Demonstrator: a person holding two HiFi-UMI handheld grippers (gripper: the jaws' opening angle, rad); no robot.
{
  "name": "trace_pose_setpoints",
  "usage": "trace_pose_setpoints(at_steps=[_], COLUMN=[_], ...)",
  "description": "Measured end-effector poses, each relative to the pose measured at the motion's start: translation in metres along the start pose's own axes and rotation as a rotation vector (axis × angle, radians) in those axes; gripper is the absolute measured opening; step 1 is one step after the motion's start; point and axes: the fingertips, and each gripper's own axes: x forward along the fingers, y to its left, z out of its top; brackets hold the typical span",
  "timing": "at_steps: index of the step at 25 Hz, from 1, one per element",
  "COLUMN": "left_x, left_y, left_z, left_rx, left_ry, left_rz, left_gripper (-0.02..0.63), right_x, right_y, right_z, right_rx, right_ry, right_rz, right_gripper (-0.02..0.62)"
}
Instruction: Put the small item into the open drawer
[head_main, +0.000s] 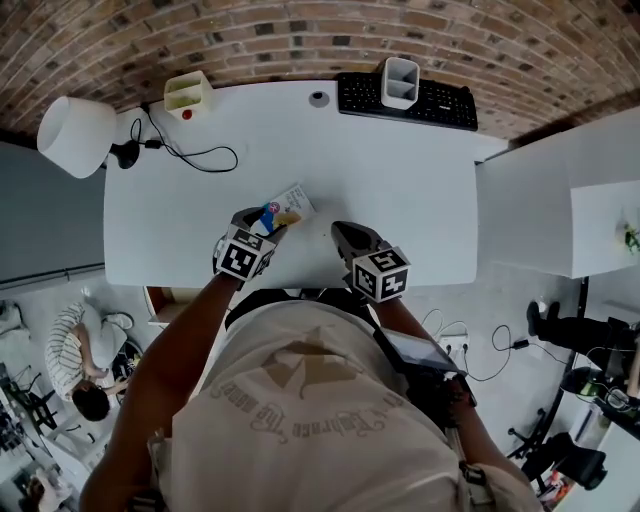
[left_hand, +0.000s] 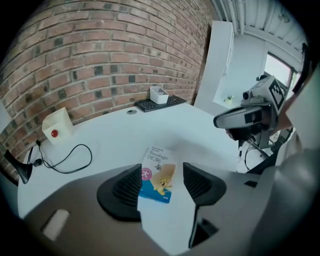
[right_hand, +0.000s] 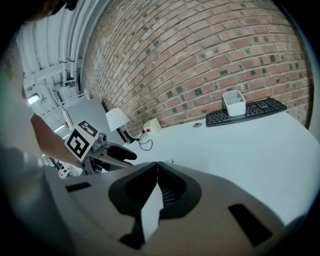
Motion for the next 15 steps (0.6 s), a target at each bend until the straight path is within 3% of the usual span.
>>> trace_pose_setpoints(at_steps=[5, 15], left_x=[0.026, 0.071], left_y=[0.001, -0.002], left_z=[0.004, -0.008], left_rx=[0.099, 0.301], left_ry=[0.093, 0.338], left_rz=[-0.033, -0.095], left_gripper=[0.341, 0.38], right_x=[0.0, -0.013], right_y=[-0.009, -0.031], right_z=[-0.001, -0.008], right_rx=[0.025, 0.073], right_ry=[0.001, 0.003], right_rz=[-0.014, -0.064], right_gripper=[0.006, 0.006])
